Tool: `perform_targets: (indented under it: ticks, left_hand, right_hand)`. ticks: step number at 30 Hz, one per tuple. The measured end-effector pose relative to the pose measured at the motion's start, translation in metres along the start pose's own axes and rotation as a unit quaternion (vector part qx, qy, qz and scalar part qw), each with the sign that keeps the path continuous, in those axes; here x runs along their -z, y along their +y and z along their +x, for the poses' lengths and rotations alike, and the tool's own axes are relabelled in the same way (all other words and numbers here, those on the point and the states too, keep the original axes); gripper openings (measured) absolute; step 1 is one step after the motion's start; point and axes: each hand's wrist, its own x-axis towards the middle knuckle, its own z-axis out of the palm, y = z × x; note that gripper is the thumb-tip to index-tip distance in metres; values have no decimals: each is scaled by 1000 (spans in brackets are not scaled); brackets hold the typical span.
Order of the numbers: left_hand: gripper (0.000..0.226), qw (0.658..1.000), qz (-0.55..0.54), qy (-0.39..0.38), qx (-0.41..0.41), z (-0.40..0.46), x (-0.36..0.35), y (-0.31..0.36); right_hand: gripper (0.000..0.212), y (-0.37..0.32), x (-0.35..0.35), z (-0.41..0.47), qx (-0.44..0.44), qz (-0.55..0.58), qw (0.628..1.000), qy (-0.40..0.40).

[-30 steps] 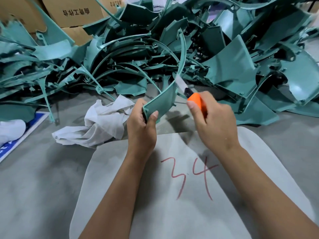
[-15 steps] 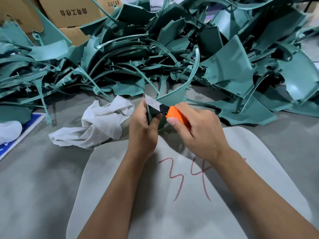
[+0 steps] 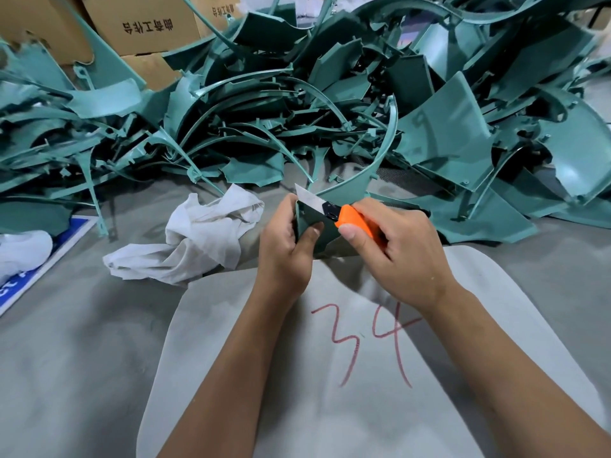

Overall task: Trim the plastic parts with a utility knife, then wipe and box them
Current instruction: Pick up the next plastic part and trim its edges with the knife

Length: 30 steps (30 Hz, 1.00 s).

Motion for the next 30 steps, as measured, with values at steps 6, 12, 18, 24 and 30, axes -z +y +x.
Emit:
perform_targets:
  ticks: [6,12,18,24,30]
  left_hand:
    - [14,1000,19,13,-7,0,-1,0]
    - [13,999,34,29,-8,0,-2,-5]
    - [5,999,28,35,-3,1,0,-6]
    - [24,997,53,49,2,0,-4,-4]
    - [8,996,73,40,-24,-2,-1,-8]
  right_hand:
    - [36,4,1,0,2,32,999,-7]
    - [38,10,2,0,-11,56,998,-25]
    - [45,11,3,0,-8,68,998,-17]
    - [38,-3,-3,-2,11,57,998,13]
    - [37,-8,-10,1,-33,-11,998,50]
